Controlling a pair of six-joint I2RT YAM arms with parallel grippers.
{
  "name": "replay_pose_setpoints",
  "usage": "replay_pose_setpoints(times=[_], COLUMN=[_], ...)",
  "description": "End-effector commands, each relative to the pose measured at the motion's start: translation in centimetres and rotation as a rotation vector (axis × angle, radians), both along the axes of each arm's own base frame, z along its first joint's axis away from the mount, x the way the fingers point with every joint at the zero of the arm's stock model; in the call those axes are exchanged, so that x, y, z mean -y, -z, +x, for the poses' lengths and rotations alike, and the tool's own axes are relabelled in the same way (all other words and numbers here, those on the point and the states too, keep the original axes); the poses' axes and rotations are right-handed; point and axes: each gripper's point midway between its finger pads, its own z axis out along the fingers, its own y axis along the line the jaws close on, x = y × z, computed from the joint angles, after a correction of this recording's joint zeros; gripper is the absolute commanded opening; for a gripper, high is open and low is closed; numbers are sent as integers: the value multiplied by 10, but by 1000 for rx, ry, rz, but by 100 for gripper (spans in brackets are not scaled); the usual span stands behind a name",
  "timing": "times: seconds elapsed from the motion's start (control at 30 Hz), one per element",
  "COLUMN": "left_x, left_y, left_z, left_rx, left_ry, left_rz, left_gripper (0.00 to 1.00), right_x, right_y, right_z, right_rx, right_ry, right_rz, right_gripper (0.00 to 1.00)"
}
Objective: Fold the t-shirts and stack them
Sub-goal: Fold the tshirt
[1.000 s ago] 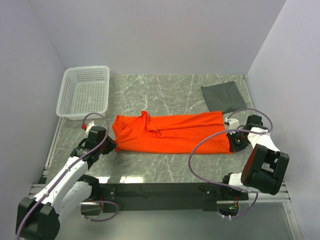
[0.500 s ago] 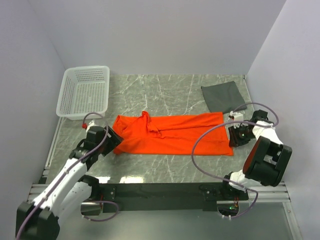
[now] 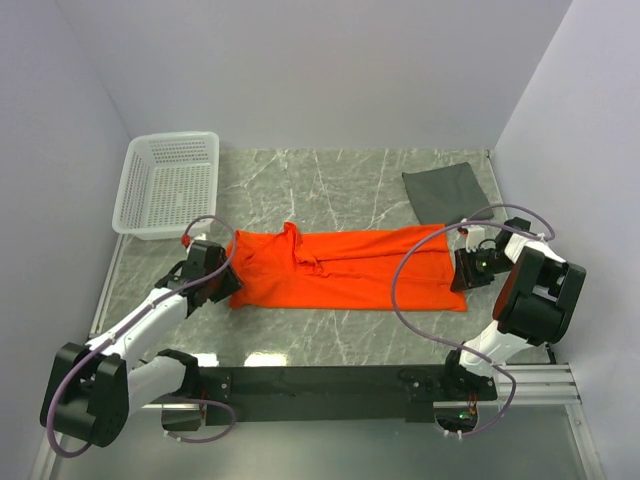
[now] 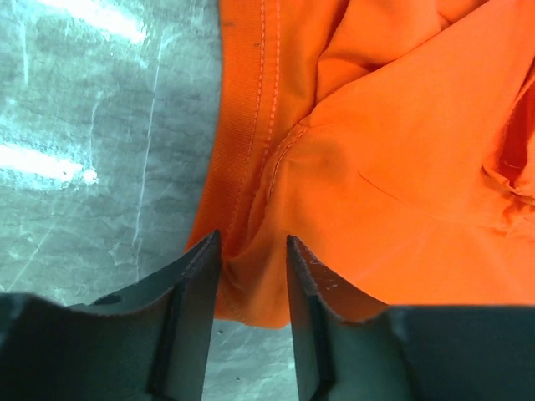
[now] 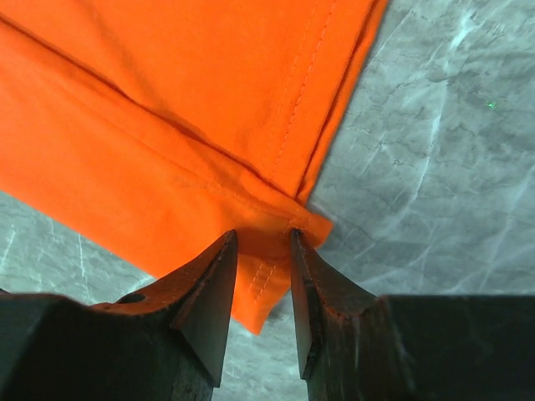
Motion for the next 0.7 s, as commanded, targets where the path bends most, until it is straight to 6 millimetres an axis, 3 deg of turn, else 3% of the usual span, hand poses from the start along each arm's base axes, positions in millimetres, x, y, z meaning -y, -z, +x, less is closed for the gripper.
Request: replay_pose_setpoints(times=[0.0, 0.07, 0.1, 0.23, 0.3, 0.43, 0.67], left_x=[-1, 0, 1, 3, 4, 4, 2], left_y=[-26, -29, -30, -34, -40, -53, -76], left_z=[17, 18, 18, 18, 16, 11, 0], left_rx=[97, 109, 111, 123, 137, 170, 217], left_ry=[8, 13, 16, 30, 36, 25, -32], left_rz=[11, 6, 4, -8, -15, -43, -108], left_gripper=[42, 35, 24, 1, 1, 1, 1], right_x=[4, 4, 3, -1, -4, -3, 8], right_y=[-4, -2, -2, -5, -9, -19, -38], right_z=[13, 14, 15, 15, 14, 11, 9], right_rx=[26, 17, 18, 16, 23, 49, 111], right_ry=[34, 43, 43, 37, 25, 13, 15], right_rz=[9, 18, 21, 52, 59, 36, -58], right_gripper=[39, 38, 38, 31, 25, 5, 2])
